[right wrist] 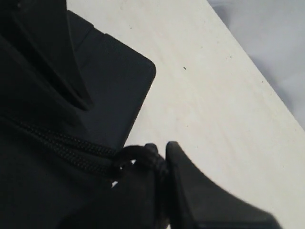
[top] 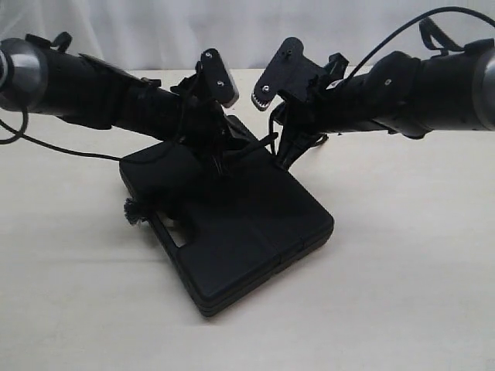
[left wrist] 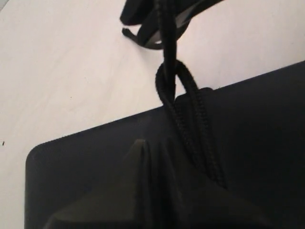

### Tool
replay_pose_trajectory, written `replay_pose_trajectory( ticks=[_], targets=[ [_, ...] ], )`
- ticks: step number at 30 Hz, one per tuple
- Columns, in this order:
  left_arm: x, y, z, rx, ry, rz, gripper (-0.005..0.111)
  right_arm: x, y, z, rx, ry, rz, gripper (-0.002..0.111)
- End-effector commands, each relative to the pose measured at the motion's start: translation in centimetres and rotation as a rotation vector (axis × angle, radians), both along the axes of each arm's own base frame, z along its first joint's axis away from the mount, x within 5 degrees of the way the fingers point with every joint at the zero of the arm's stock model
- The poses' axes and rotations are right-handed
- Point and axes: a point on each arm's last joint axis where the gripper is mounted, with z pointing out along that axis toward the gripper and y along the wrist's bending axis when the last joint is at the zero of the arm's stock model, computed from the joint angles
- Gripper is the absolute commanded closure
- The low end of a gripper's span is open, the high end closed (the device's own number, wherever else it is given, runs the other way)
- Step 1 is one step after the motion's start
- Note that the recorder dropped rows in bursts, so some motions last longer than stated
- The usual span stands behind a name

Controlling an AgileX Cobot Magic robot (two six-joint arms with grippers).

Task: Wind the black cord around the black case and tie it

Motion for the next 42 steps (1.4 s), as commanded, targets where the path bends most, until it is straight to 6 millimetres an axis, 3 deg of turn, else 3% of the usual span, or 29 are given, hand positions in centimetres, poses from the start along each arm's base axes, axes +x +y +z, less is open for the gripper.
replay_pose_trajectory(
  ticks=[1, 9, 15, 23, 28, 34, 38, 42],
  targets=[
    [0.3, -0.2, -0.8, 0.053, -0.03, 0.01, 0.107, 0.1, -0.9, 0.1, -0.016, -0.076, -0.051, 0.104],
    [0.3, -0.2, -1.1, 0.058, -0.025, 0.013, 0.107, 0.9, -2.3, 0.4, 0.017, -0.113, -0.146, 0.104],
    [-0.2, -0.3, -2.9, 0.133, -0.018, -0.11, 0.107, 1.5, -3.4, -0.1, 0.038, -0.089, -0.202, 0.104],
    [-0.3, -0.2, -3.4, 0.15, -0.015, -0.129, 0.107, 3.0, -5.3, -4.3, -0.015, -0.046, -0.285, 0.104],
    [-0.3, -0.2, -3.4, 0.147, -0.013, -0.132, 0.107, 3.5, -5.5, -5.7, -0.039, -0.058, -0.309, 0.104],
    [-0.3, -0.2, -3.4, 0.158, -0.018, -0.147, 0.107, 4.4, -8.2, -8.9, -0.093, -0.029, -0.381, 0.104],
    [-0.3, -0.2, -3.4, 0.158, -0.018, -0.147, 0.107, 4.7, -10.4, -9.9, -0.083, 0.007, -0.452, 0.104],
    [-0.3, -0.2, -3.5, 0.16, -0.019, -0.148, 0.107, 4.7, -10.5, -9.9, -0.085, 0.007, -0.453, 0.104]
  ],
)
